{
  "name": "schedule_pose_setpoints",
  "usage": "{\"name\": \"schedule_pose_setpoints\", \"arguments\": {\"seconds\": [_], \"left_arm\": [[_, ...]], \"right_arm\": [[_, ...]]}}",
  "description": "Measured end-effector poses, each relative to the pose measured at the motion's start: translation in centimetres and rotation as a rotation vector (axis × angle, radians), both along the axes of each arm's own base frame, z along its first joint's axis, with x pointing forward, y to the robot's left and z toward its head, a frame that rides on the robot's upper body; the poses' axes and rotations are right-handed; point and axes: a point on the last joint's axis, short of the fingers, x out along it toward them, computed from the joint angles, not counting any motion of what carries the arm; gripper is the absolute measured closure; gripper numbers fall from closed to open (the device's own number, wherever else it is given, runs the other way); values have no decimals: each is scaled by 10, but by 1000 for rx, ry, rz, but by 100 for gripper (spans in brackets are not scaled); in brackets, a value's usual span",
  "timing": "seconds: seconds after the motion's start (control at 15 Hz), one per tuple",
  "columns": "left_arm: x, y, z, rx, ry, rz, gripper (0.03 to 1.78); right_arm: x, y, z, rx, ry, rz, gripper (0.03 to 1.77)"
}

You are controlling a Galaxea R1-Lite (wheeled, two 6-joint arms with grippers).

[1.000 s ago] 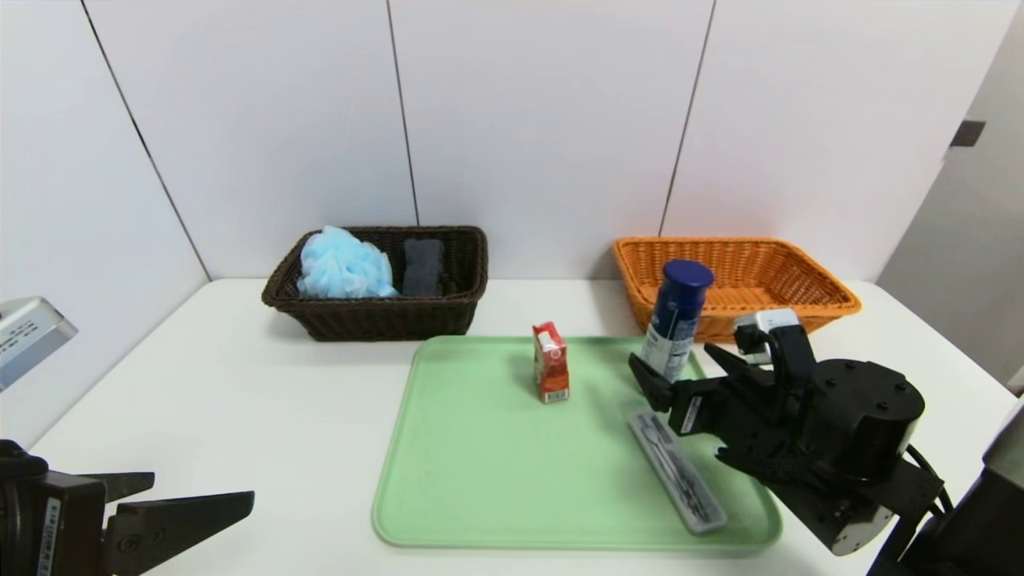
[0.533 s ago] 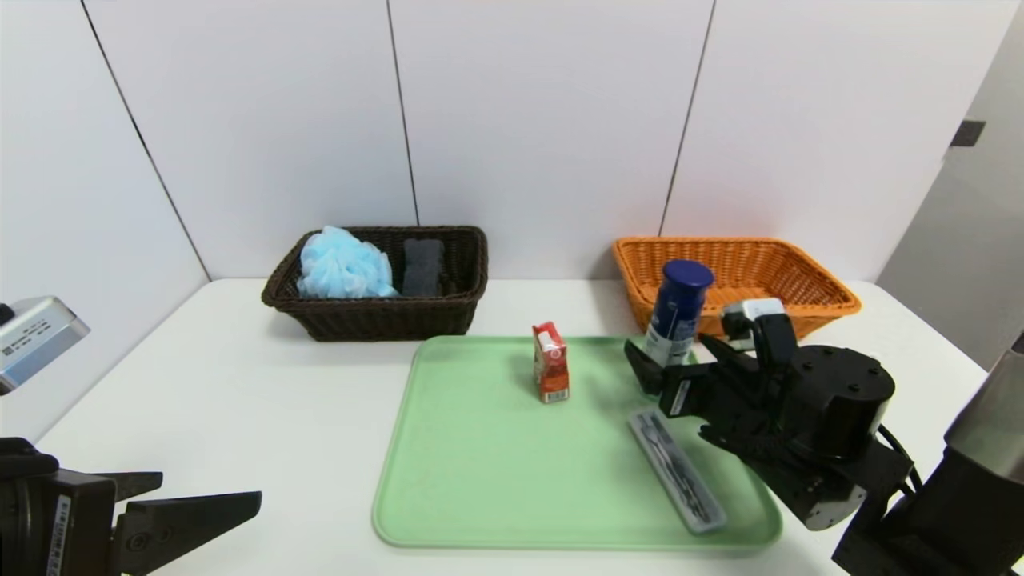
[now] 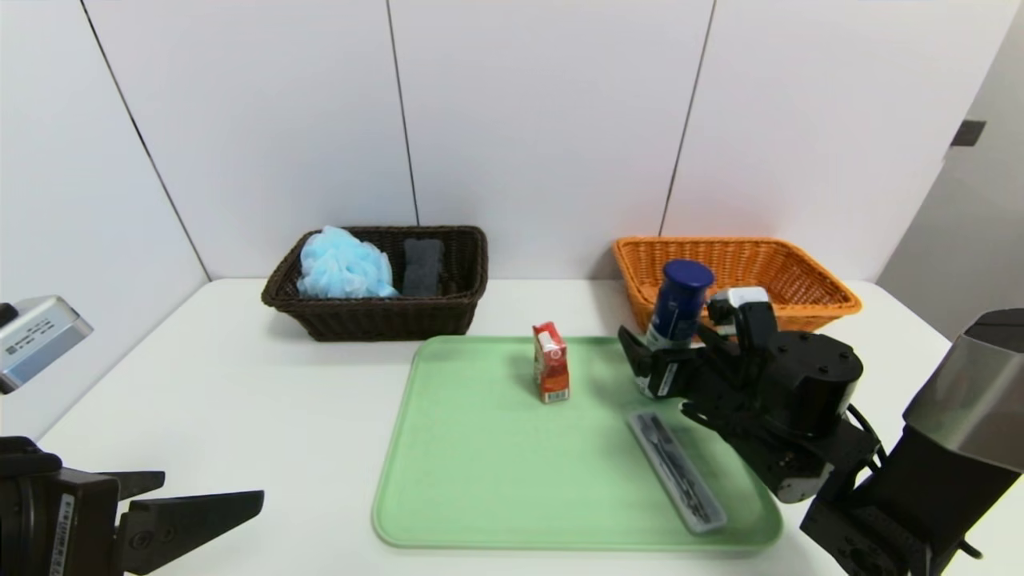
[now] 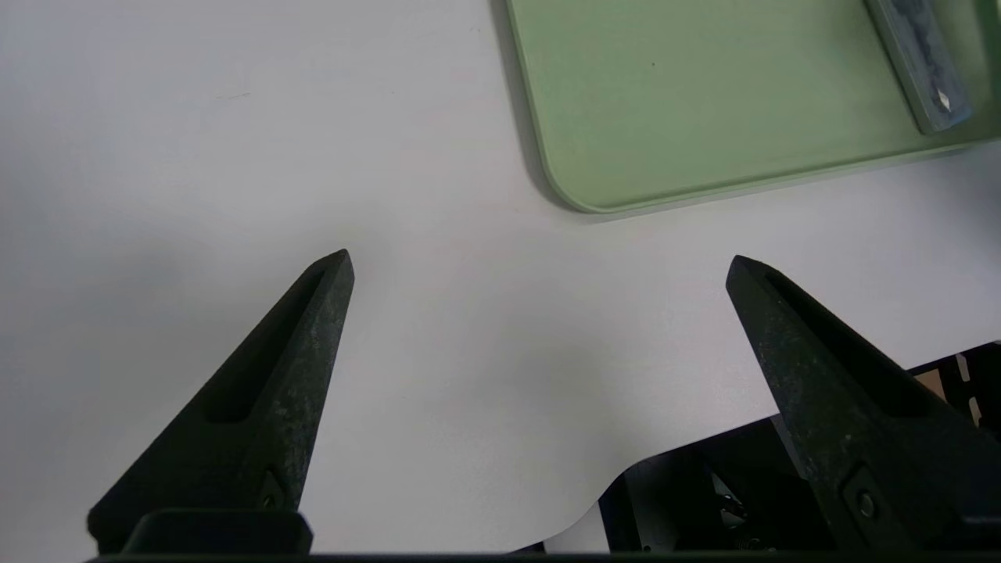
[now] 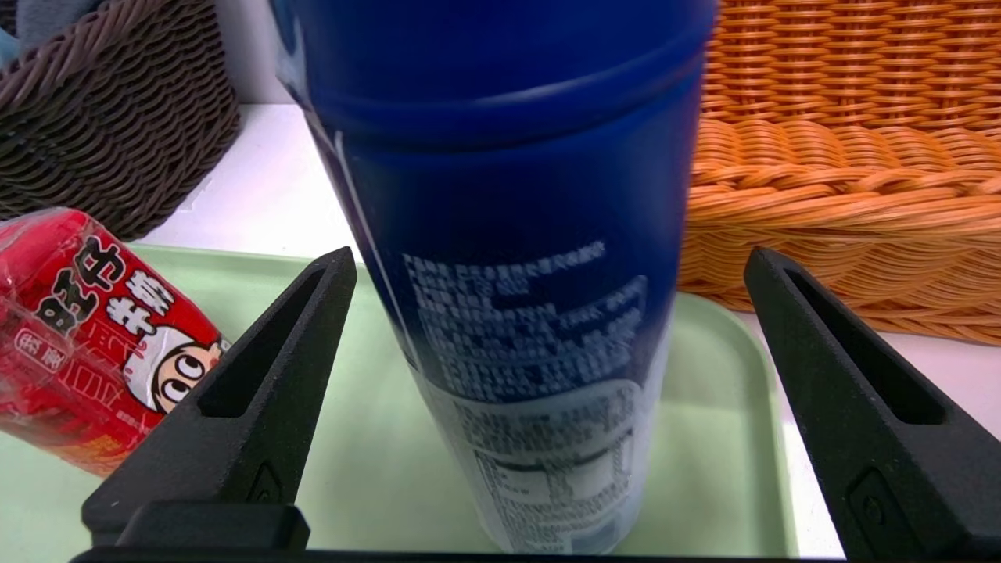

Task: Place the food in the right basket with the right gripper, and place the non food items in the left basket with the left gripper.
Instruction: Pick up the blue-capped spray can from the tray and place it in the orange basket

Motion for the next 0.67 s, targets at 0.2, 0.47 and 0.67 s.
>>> {"name": "schedule_pose_setpoints", "arguments": {"seconds": [0.2,0.47,0.67], "left_arm": [[2,-2,0,-3,5,-7,12],[4,-3,0,-11,18,-22,12],[4,-4,0,-9,21,-25,12]], "right_arm": [[4,2,-2,0,-3,-1,9],[7,3,-3,-1,-3,0,58],[7,4,-3,-3,-3,0,93]]}}
